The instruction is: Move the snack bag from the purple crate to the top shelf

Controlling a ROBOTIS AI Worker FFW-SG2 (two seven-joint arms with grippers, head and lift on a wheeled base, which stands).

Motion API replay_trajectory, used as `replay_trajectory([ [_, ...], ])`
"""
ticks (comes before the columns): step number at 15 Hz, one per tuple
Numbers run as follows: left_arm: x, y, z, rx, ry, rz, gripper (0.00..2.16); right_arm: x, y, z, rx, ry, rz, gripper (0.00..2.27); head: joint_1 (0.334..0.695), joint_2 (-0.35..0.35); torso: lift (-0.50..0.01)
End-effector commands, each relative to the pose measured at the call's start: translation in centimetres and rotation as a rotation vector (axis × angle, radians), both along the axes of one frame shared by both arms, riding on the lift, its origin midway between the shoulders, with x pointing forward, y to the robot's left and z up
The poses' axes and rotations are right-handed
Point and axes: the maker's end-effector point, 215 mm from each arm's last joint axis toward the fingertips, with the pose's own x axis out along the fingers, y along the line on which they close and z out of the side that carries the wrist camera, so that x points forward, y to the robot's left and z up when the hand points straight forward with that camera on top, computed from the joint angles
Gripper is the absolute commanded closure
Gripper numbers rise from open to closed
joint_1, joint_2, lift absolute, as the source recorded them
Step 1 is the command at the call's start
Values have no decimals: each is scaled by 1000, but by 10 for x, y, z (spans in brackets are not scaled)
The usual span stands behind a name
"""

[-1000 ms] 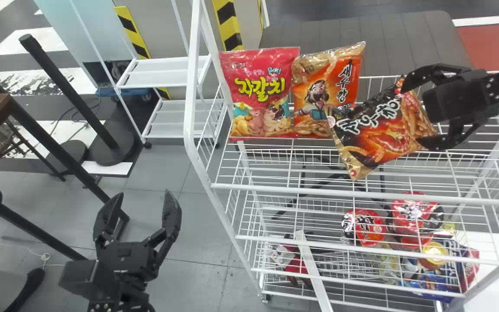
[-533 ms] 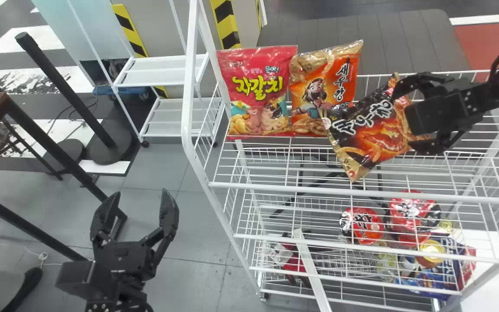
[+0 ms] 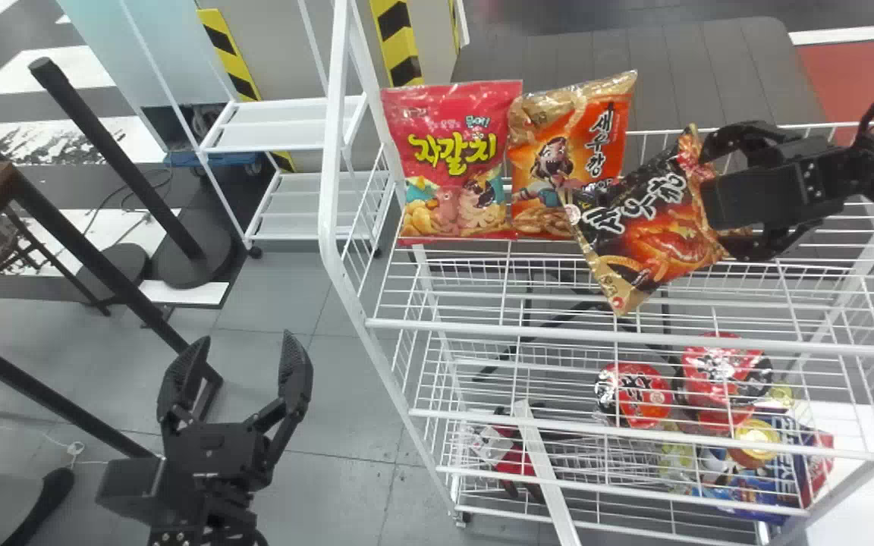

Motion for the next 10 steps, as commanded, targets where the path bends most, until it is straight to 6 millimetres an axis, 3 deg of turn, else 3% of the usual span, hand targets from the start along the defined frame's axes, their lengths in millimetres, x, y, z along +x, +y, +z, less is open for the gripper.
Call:
replay_trajectory([
  [1, 0, 0, 0, 0, 0, 0, 130, -1, 1, 2, 30, 22, -15, 144, 695, 217, 3],
  [10, -1, 0, 3, 2, -3, -2, 130, -14, 26, 12, 101, 27, 40, 137, 695, 235, 3],
])
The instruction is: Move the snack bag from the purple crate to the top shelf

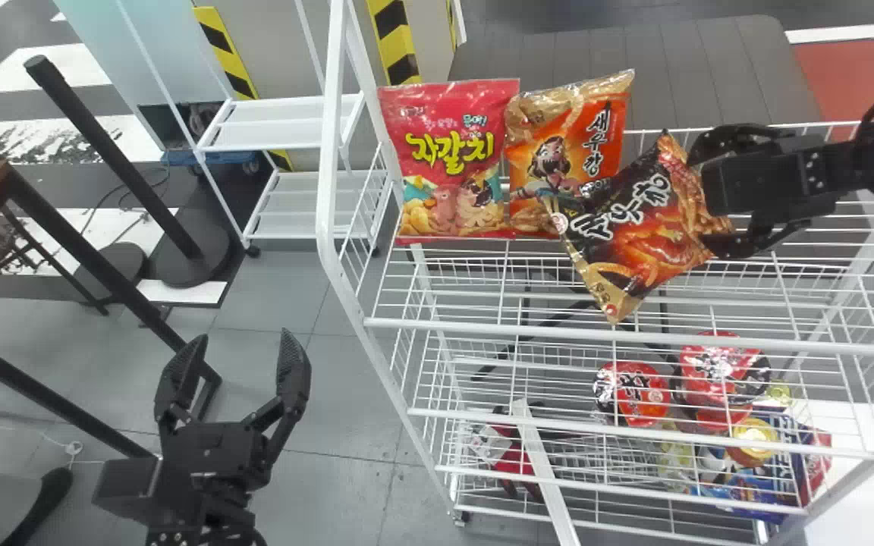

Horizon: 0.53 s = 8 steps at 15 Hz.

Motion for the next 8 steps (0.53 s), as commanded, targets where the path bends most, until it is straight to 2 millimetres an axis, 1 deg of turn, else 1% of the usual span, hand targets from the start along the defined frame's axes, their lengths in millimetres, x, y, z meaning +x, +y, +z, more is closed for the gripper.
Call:
replay_trajectory([
  [1, 0, 0, 1, 1, -1, 0, 130, -3, 9, 3, 6, -12, 21, 137, 695, 238, 3],
  [3, 0, 0, 2, 1, -3, -1, 130, -5, 11, -1, -17, -12, 34, 130, 695, 248, 3],
  [8, 0, 0, 2, 2, -4, -1, 130, -13, 26, -9, -34, -3, 78, 174, 695, 264, 3],
])
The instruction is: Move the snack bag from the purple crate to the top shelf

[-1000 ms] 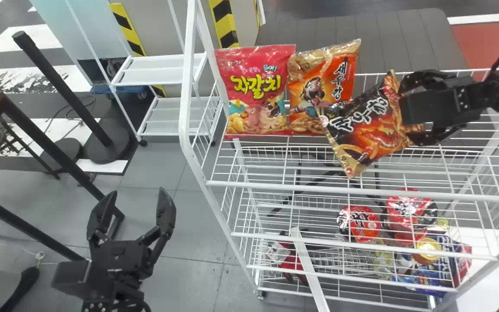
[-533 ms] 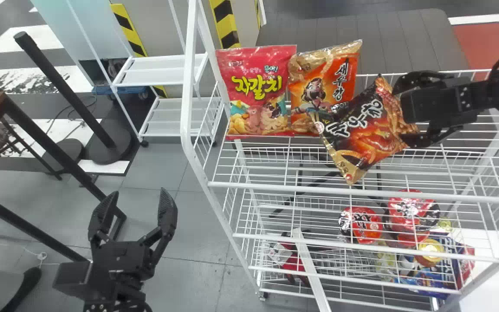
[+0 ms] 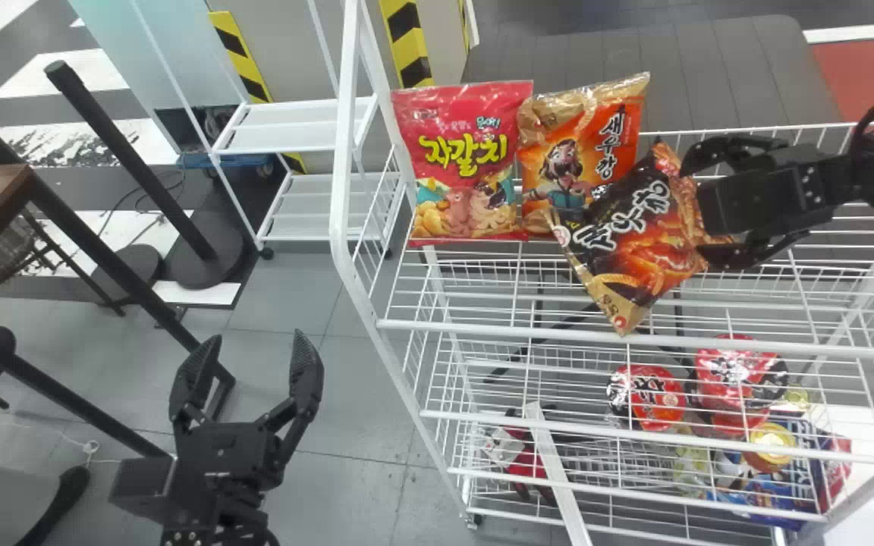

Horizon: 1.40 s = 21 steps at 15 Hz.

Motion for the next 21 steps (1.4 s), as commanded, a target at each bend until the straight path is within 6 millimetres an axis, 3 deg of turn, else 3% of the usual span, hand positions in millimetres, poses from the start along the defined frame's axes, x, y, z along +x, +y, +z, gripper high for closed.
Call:
replay_trajectory([
  [1, 0, 0, 0, 0, -1, 0, 130, -1, 5, -1, -1, 1, 7, 296, 695, 267, 3],
  [5, 0, 0, 0, 0, -1, 1, 130, 0, -1, -3, -22, 2, 3, 1109, 695, 271, 3],
  [11, 0, 0, 0, 0, -3, 0, 130, 0, -1, -12, -46, 2, 6, 1119, 695, 266, 3],
  [12, 0, 0, 0, 0, -3, 0, 130, -1, -1, -12, -51, 1, 9, 1443, 695, 266, 3],
  [13, 0, 0, 0, 0, -3, 0, 130, 1, 0, -12, -52, -10, 9, 2078, 695, 266, 3],
  [17, -1, -1, 4, 0, -16, -1, 130, 15, -18, 1, -2, -19, -76, 2256, 695, 263, 3],
  [19, -1, -1, 4, 0, -16, -1, 130, 33, -47, 31, 103, -16, -223, 2256, 695, 253, 3],
  [21, -1, -1, 3, 0, -15, -2, 130, 34, -73, 51, 205, 1, -316, 2256, 695, 217, 3],
])
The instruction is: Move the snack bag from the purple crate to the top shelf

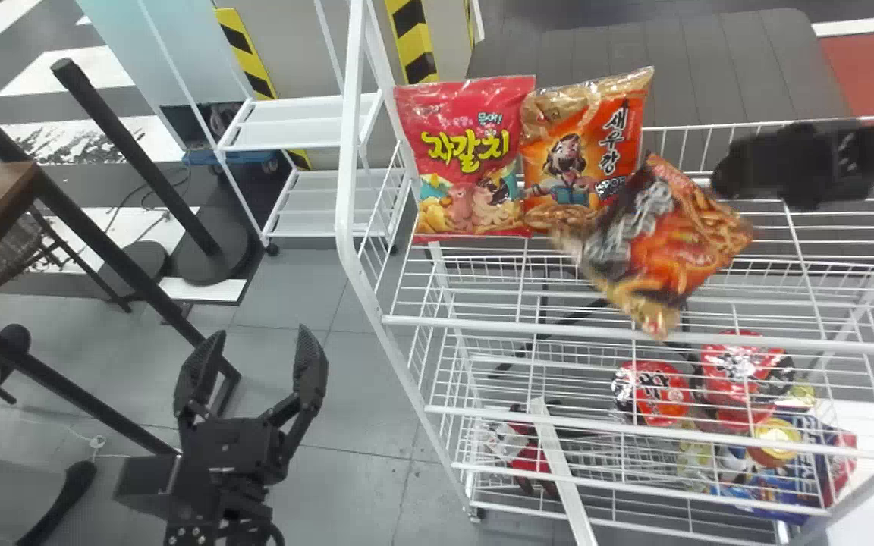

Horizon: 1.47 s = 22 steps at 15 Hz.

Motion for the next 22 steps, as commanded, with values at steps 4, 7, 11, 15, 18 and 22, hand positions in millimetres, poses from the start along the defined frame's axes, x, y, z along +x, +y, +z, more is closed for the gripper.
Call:
replay_trajectory([
  [4, 3, -5, 0, -4, -2, -11, 130, -18, -31, 16, 131, 19, -86, 2256, 695, 178, 3],
  [7, 3, -6, 0, -4, -1, -13, 130, -31, -13, 22, 206, 77, -52, 1227, 695, 173, 3],
  [11, 1, -2, 0, 0, 2, -5, 130, -38, 8, 40, 249, 120, 12, 19, 695, 203, 3],
  [15, 0, -2, -1, -3, 3, -3, 130, -54, 45, 40, 215, 203, 131, 29, 695, 228, 3],
  [18, 0, -1, -2, -3, 3, -1, 130, -65, 69, 31, 140, 210, 246, 29, 695, 268, 3],
  [22, 0, -1, -1, -3, 1, -1, 130, -57, 73, 20, 52, 160, 322, 33, 695, 292, 3],
])
